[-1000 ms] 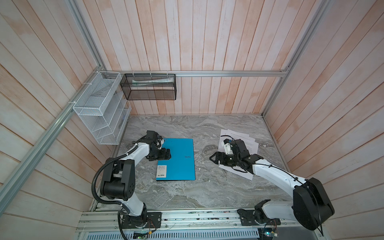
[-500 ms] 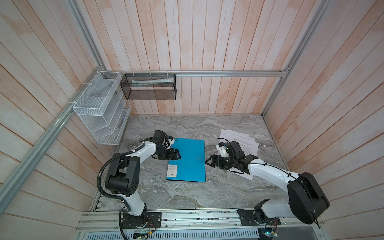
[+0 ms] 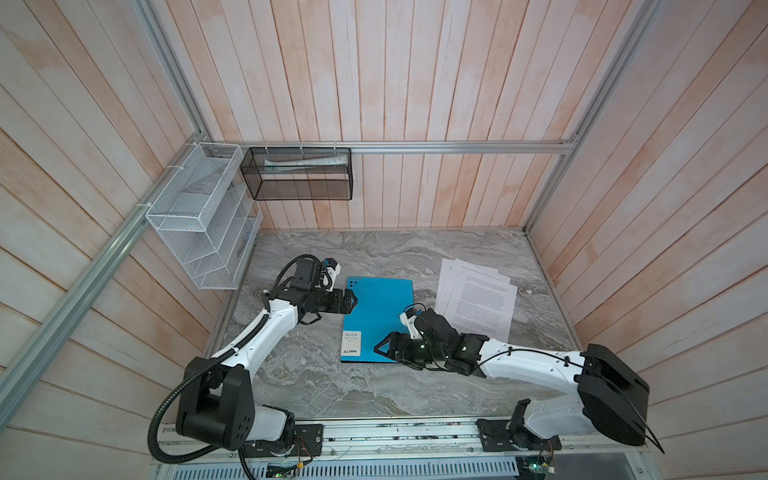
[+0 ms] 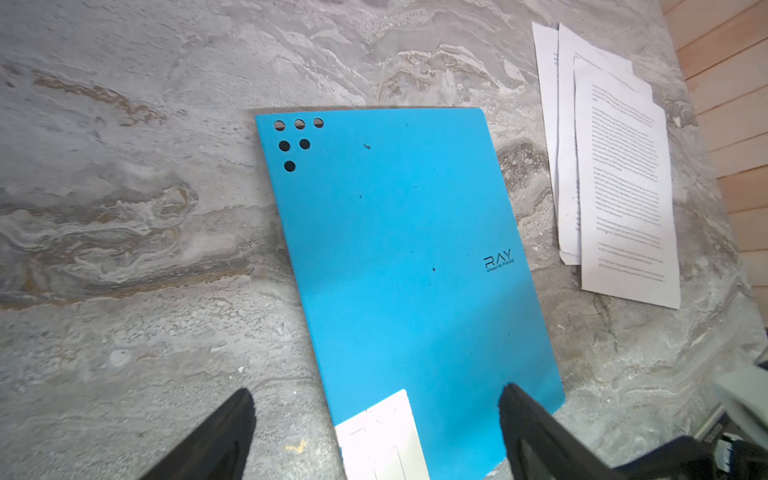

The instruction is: Put the files into the folder

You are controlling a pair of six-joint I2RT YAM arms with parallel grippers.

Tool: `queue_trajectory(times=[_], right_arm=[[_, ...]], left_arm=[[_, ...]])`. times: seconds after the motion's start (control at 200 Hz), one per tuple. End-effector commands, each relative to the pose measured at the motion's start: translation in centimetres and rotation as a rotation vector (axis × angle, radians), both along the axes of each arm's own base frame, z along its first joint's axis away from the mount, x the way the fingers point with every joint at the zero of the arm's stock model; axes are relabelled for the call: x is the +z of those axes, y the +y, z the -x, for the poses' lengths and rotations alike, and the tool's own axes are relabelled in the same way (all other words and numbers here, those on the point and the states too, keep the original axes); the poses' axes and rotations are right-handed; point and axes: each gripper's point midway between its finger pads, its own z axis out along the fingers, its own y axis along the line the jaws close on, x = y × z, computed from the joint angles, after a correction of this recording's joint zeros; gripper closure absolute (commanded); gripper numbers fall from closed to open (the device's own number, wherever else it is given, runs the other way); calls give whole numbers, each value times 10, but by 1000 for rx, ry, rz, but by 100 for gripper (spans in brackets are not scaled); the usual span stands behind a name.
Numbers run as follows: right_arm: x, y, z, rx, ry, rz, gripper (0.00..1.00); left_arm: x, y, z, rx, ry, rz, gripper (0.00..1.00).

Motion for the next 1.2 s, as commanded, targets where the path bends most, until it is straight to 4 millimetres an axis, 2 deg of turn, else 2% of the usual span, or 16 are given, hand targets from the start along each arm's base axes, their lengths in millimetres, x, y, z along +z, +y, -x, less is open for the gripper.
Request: queue_trajectory(times=[0.0, 0.215, 0.275, 0.31, 0.355, 0.425, 0.505, 0.65, 0.75, 0.886, 1.021, 1.191], right_arm=[[-12, 14, -10, -195, 68, -49, 10], [-33, 52, -5, -230, 115, -127, 13], [-26, 53, -11, -214, 100, -159, 24], [-22, 43, -17, -232, 90, -162, 25], [-17, 20, -24, -279, 69, -142, 25], [-7, -17, -33, -344, 33, -91, 25], [9, -54, -42, -378, -16, -29, 25], [27, -109, -55, -435, -90, 18, 23], [32, -139, -64, -484, -106, 0, 22], [34, -159, -73, -497, -139, 3, 22], [30, -162, -76, -468, -143, 39, 22], [20, -164, -75, -457, -129, 64, 22]], left_arm=[[-3, 10, 0, 60, -38, -14, 8], [4, 3, 11, -4, -41, 6, 9], [12, -1, 16, -77, -38, -19, 9], [16, -3, 18, -128, -41, -57, 9], [18, -3, 22, -191, -52, -128, 9], [15, 7, 24, -239, -97, -271, 10], [9, 10, 34, -345, -152, -424, 9], [-28, -4, 76, -687, -228, -786, 8], [-52, -6, 98, -820, -275, -994, 6], [-74, -11, 121, -914, -258, -1045, 5], [-83, -12, 133, -985, -258, -1071, 5], [-86, -24, 128, -993, -366, -1105, 5]])
